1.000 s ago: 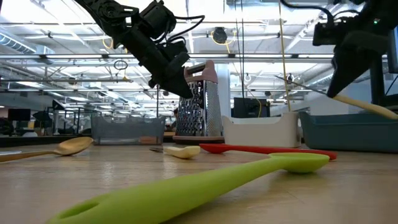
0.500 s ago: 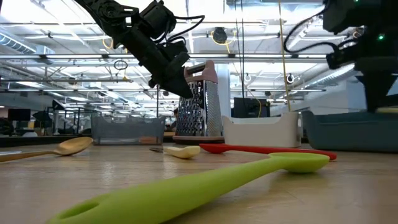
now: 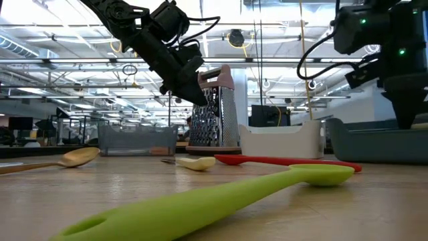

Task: Pick & Place Kitchen Items
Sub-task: Put the right yellow table knife into the blue bin

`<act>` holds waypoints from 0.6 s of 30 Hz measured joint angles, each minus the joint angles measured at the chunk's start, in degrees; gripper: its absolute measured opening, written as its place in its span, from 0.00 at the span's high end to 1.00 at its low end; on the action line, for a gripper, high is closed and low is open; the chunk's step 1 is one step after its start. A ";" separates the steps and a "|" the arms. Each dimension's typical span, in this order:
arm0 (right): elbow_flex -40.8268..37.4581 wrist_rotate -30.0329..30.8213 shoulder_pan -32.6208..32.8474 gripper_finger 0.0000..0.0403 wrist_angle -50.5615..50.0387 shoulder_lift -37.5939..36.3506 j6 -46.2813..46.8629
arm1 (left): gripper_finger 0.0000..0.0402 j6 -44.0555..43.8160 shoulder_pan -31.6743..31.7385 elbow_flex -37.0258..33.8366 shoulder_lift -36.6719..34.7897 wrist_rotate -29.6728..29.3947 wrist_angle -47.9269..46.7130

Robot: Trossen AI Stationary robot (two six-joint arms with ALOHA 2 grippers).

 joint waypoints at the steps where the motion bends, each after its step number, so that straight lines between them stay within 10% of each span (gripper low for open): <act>1: 0.00 0.75 -0.14 0.93 0.66 0.20 -0.73 | 0.79 0.00 0.00 0.00 0.00 0.00 0.00; 18: 0.00 1.72 -4.52 0.93 8.68 0.33 -9.96 | 0.79 0.00 0.00 -0.01 0.00 0.00 -0.02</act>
